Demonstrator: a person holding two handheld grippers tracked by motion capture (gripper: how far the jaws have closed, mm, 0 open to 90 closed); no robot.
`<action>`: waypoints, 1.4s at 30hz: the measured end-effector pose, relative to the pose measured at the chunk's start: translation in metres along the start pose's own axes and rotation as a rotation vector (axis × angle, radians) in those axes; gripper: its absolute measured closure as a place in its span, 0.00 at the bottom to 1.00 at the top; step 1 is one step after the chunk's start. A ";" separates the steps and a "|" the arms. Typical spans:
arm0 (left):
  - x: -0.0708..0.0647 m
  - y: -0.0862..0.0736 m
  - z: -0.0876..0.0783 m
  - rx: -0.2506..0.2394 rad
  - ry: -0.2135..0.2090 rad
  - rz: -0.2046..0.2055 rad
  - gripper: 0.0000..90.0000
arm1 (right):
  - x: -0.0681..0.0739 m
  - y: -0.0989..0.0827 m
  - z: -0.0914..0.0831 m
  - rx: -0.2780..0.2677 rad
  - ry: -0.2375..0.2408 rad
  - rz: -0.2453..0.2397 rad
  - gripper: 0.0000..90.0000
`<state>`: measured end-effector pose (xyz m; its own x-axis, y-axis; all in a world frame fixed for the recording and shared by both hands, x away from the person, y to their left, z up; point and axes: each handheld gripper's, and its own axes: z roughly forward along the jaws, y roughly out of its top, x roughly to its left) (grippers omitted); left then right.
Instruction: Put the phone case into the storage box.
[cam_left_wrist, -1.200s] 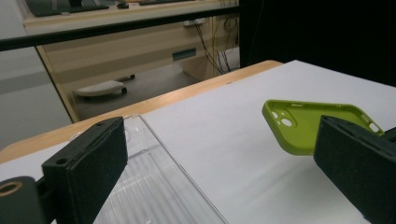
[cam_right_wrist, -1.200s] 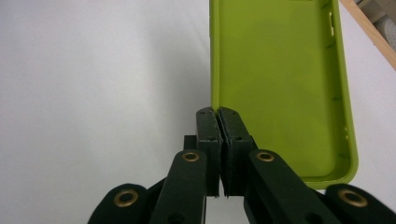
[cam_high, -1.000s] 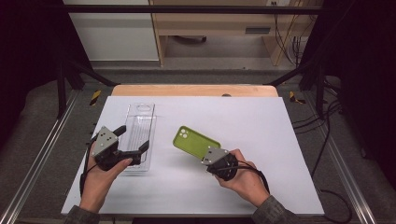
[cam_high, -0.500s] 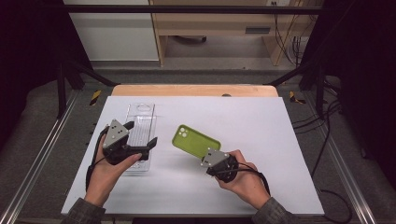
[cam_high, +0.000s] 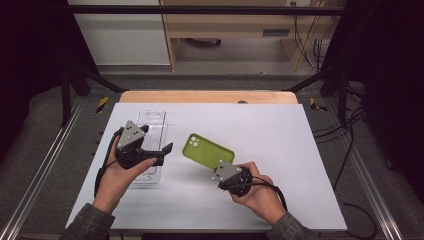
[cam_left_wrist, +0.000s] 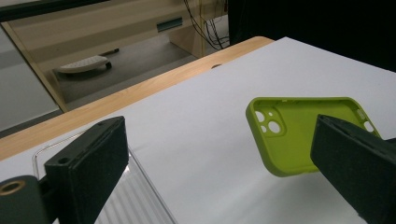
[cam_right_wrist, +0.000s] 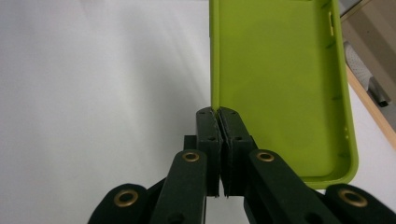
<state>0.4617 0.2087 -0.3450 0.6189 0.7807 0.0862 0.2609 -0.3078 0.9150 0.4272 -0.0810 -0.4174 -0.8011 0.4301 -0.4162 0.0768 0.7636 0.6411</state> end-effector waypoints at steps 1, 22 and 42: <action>-0.001 0.002 0.001 0.002 -0.004 0.001 0.04 | 0.001 0.000 0.000 0.000 -0.002 -0.002 0.98; -0.017 0.025 0.017 0.080 -0.045 0.034 0.05 | 0.004 0.000 -0.002 -0.005 -0.034 -0.013 0.98; -0.022 0.039 0.022 0.071 -0.042 0.003 0.16 | 0.008 0.003 -0.008 -0.010 -0.053 -0.030 0.98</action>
<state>0.4743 0.1678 -0.3202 0.6503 0.7564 0.0711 0.3098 -0.3495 0.8842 0.4160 -0.0791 -0.4139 -0.7701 0.4322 -0.4691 0.0468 0.7718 0.6341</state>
